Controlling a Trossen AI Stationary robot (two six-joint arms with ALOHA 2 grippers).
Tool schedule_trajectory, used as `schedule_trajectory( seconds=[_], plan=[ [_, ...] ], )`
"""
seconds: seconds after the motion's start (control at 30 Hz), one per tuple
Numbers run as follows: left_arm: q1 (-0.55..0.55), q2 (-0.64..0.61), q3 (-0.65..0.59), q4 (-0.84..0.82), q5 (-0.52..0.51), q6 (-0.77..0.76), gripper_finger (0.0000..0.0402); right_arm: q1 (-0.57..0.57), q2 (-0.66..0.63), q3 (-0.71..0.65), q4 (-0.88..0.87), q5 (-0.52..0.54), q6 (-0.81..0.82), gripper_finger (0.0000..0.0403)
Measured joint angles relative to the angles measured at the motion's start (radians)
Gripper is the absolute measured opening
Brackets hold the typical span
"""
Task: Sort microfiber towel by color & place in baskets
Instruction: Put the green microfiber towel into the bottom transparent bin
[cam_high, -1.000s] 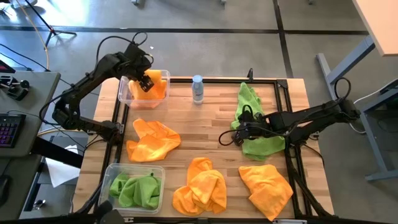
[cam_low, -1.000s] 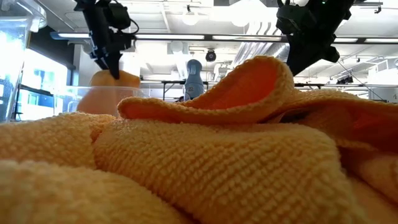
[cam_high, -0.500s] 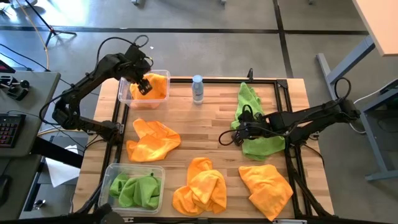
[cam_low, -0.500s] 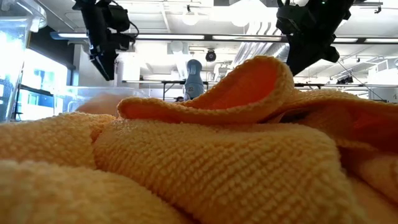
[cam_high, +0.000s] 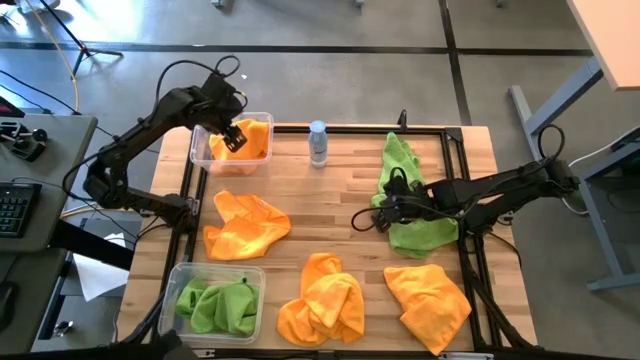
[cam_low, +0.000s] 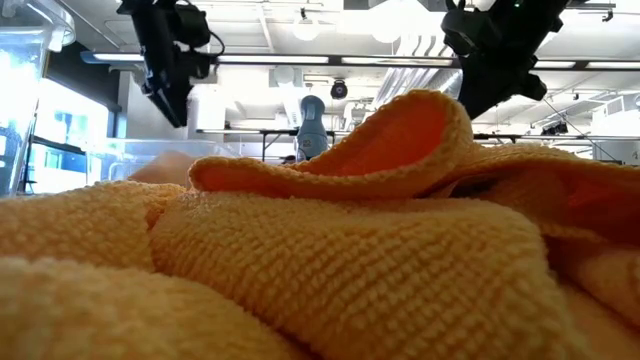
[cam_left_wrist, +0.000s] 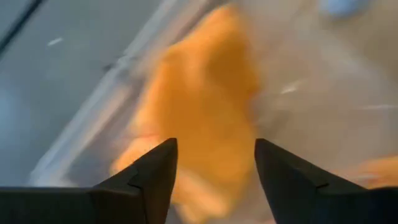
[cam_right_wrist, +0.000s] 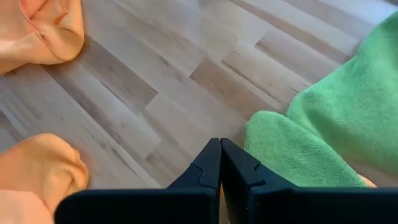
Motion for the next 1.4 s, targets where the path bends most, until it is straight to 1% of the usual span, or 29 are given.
schedule_trajectory(
  seconds=[0.03,0.1,0.17,0.23,0.27,0.3,0.43,0.5,0.6,0.7,0.77,0.87,0.97,1.07,1.17,1.33,1.4],
  plan=[
    [-0.008,-0.009,0.000,0.001,0.028,-0.003,0.0187,0.000,0.000,0.000,-0.011,-0.005,-0.003,0.0000],
    [-0.037,-0.028,0.000,0.001,0.038,-0.024,0.0152,0.000,0.000,0.000,-0.056,-0.021,-0.009,0.0000],
    [-0.066,-0.053,0.000,0.001,0.038,-0.049,0.0102,0.000,0.000,0.000,-0.108,-0.037,0.006,0.0000],
    [-0.097,-0.090,0.000,0.001,0.043,-0.067,0.0045,0.001,-0.001,-0.002,-0.142,-0.055,0.010,0.0000],
    [-0.116,-0.110,0.000,0.001,0.054,-0.080,0.0023,0.005,-0.003,-0.007,-0.138,-0.057,0.006,0.0000],
    [-0.136,-0.128,0.000,0.001,0.064,-0.098,0.0013,0.009,-0.009,-0.016,-0.128,-0.058,-0.003,0.0000],
    [-0.233,-0.201,0.000,0.001,0.065,-0.189,0.0008,0.016,-0.072,-0.093,-0.045,-0.061,-0.041,0.0000],
    [-0.292,-0.234,0.000,0.002,0.042,-0.235,0.0002,0.016,-0.132,-0.150,-0.003,-0.070,-0.043,0.0000],
    [-0.391,-0.267,-0.001,0.027,0.004,-0.309,0.0001,0.016,-0.255,-0.242,0.068,-0.089,-0.058,0.0000],
    [-0.508,-0.301,-0.045,0.132,-0.029,-0.381,0.0001,0.016,-0.396,-0.313,0.114,-0.095,-0.080,0.0000],
    [-0.584,-0.315,-0.090,0.213,-0.045,-0.424,0.0000,0.014,-0.485,-0.340,0.115,-0.095,-0.102,0.0000],
    [-0.685,-0.323,-0.167,0.317,-0.079,-0.470,0.0000,0.005,-0.598,-0.358,0.113,-0.095,-0.148,0.0000],
    [-0.778,-0.324,-0.242,0.430,-0.088,-0.493,0.0000,-0.010,-0.674,-0.347,0.105,-0.095,-0.216,0.0000],
    [-0.867,-0.320,-0.321,0.568,-0.120,-0.544,0.0000,-0.044,-0.703,-0.302,0.072,-0.095,-0.296,0.0000],
    [-0.941,-0.320,-0.399,0.718,-0.161,-0.537,0.0000,-0.091,-0.682,-0.228,0.000,-0.098,-0.379,0.0000],
    [-1.023,-0.320,-0.493,0.923,-0.172,-0.445,0.0000,-0.181,-0.579,-0.099,-0.179,-0.145,-0.515,0.0000],
    [-1.039,-0.320,-0.511,0.972,-0.177,-0.435,0.0000,-0.220,-0.523,-0.060,-0.268,-0.189,-0.570,0.0000]
  ],
)
